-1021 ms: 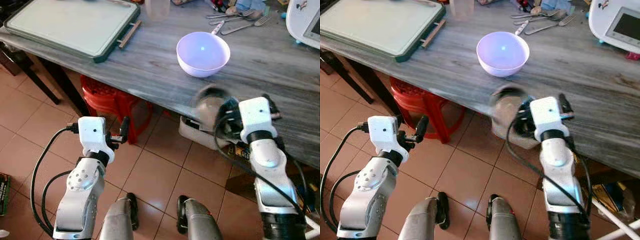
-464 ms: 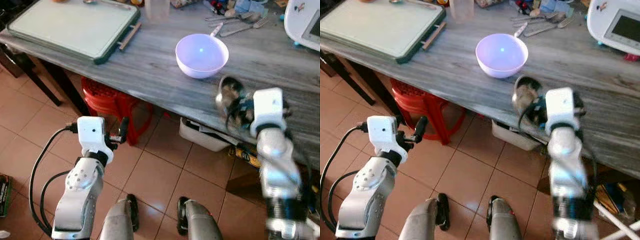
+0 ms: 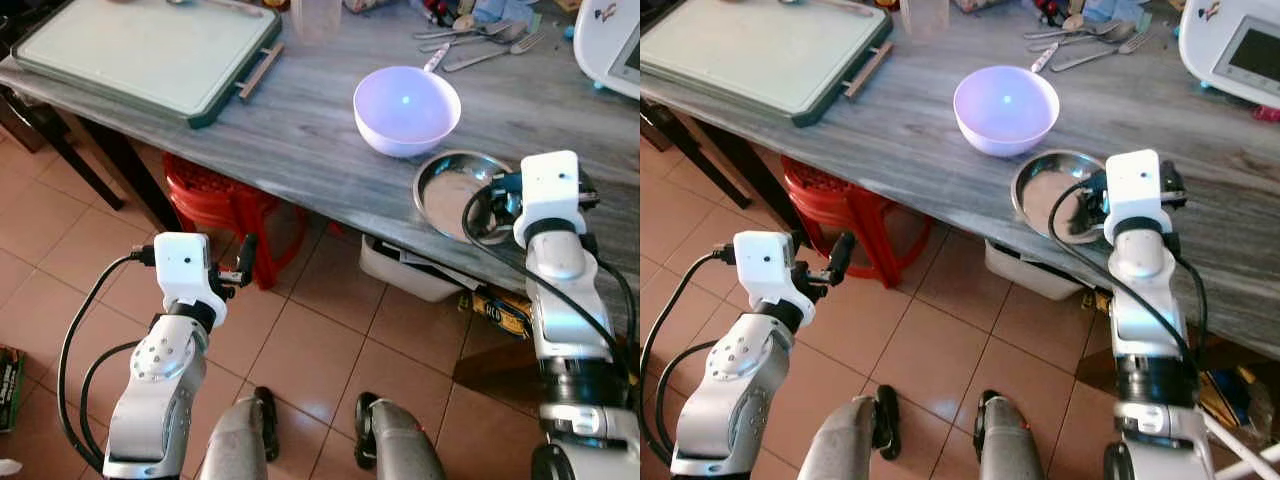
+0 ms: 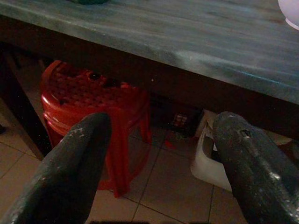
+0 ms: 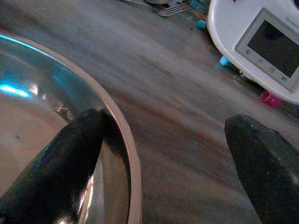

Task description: Setting the table

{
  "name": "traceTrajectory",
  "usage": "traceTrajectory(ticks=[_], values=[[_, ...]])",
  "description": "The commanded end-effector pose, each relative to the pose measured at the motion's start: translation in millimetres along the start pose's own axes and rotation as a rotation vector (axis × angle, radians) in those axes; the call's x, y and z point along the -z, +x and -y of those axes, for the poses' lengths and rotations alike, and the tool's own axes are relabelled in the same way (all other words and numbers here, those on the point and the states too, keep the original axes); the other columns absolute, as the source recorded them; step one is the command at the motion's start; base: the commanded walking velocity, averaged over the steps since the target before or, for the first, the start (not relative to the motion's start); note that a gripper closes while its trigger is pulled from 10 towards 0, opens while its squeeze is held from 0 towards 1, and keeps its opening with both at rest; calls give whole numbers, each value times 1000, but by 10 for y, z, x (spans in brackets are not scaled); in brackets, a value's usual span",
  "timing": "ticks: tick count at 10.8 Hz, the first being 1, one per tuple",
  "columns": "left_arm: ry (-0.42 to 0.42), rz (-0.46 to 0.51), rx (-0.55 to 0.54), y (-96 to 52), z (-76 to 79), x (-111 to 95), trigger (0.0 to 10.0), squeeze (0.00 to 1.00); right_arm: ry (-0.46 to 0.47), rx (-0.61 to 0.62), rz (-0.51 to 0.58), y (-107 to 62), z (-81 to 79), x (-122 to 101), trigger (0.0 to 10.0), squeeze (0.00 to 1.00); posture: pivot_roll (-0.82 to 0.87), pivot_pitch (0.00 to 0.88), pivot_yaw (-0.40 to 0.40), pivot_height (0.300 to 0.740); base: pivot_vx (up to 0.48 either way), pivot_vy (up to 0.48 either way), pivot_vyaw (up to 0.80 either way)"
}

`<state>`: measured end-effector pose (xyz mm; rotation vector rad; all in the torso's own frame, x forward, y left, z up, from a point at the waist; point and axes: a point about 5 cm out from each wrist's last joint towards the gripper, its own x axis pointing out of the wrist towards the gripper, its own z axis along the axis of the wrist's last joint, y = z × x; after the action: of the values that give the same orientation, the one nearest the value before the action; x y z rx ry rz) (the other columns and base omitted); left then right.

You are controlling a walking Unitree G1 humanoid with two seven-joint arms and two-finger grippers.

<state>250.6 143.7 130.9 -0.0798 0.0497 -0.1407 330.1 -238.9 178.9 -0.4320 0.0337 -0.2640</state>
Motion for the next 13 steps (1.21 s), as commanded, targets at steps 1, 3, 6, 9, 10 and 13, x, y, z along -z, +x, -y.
traceTrajectory(ticks=[1,3,6,9,10,13], values=[[6,7,-1,-25,1,-26,10000,0,1,-8,0,27,25,13,10000,0,6,258,35,740,0,0,0],[4,8,0,-19,9,-28,10000,0,17,-13,35,97,52,-72,10000,0,4,258,33,740,0,0,0],[4,6,0,-13,15,-22,10000,0,65,-114,67,125,-104,-126,10000,0,4,256,30,740,0,0,0],[2,7,-3,-23,21,-22,10000,0,61,-196,12,153,-296,-86,10000,0,9,259,24,740,0,0,0],[1,6,-5,-31,20,-21,10000,0,66,-215,10,157,-324,-89,10000,0,10,261,23,740,0,0,0],[-1,-1,-4,-44,28,-5,10000,0,99,-280,24,157,-433,-136,10000,0,8,270,21,740,0,0,0]])
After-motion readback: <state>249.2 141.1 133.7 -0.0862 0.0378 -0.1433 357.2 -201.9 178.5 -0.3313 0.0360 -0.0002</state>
